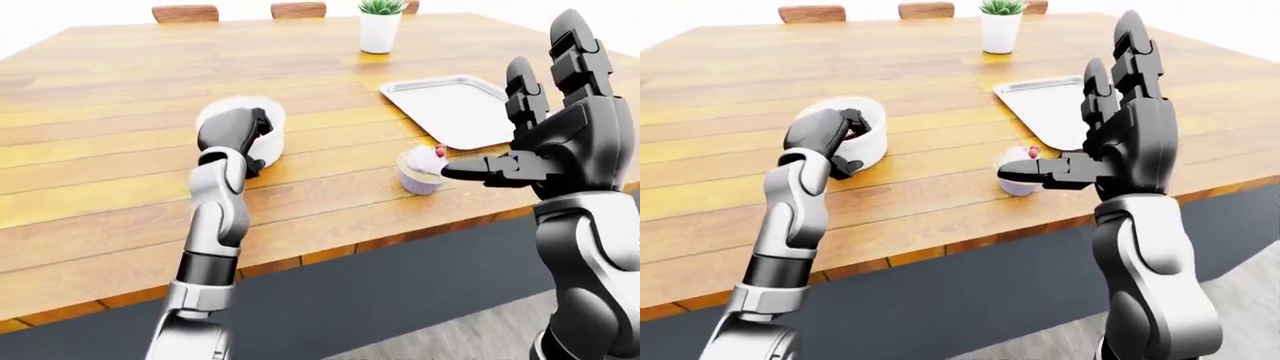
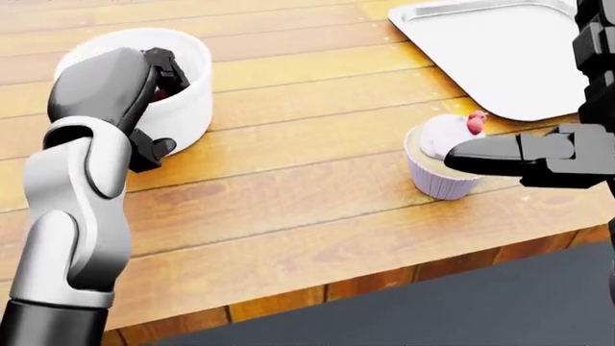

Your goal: Pick up the bowl with cake and place it on the tray. Pick up the cupcake and place it on the tray.

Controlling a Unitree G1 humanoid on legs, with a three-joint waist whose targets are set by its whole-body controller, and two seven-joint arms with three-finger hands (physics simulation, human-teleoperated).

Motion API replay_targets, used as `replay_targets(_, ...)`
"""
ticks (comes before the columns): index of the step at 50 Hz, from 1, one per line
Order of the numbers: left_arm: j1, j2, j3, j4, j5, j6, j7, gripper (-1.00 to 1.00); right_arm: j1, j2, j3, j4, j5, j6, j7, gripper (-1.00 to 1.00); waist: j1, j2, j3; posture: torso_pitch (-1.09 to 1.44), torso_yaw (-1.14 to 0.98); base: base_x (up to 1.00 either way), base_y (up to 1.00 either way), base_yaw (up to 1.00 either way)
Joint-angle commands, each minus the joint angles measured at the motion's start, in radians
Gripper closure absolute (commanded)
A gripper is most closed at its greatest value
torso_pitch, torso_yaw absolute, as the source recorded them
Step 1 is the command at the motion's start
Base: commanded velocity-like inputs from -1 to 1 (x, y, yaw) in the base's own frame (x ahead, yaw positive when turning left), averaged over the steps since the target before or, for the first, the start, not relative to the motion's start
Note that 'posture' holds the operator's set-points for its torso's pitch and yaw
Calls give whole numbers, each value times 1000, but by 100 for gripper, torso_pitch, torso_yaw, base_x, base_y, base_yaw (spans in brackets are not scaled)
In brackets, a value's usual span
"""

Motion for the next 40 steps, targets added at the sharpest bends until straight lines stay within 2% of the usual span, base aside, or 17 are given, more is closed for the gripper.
replay_targets(1,19,0,-11,37,6,4,-69,100,-20,-7,-4,-17,-3,-34,3,-100,4,-8,-4,0,0,0,0,0)
replay_targets(9,29,16,9,-58,3,3,-115,100,-16,-15,-15,-20,2,-31,5,-100,3,-8,-9,0,0,0,0,0)
replay_targets(15,-2,25,27,-287,20,61,-284,100,-21,-33,-30,-26,14,-16,9,-100,0,-12,-8,0,0,0,0,0)
replay_targets(19,-42,28,32,-367,29,87,-371,100,-19,-44,-38,-12,13,-24,24,-100,2,-18,-4,0,0,0,0,0)
replay_targets(26,-133,45,41,-490,69,130,-512,100,-12,-98,-64,-26,18,66,79,-100,13,-28,11,0,0,0,0,0)
replay_targets(34,-206,49,41,-569,110,150,-623,100,-21,-152,-147,-57,75,161,97,-100,17,-39,31,0,0,0,0,0)
replay_targets(40,-235,38,39,-608,137,154,-682,100,-5,-179,-134,-25,56,233,133,-100,17,-44,40,0,0,0,0,0)
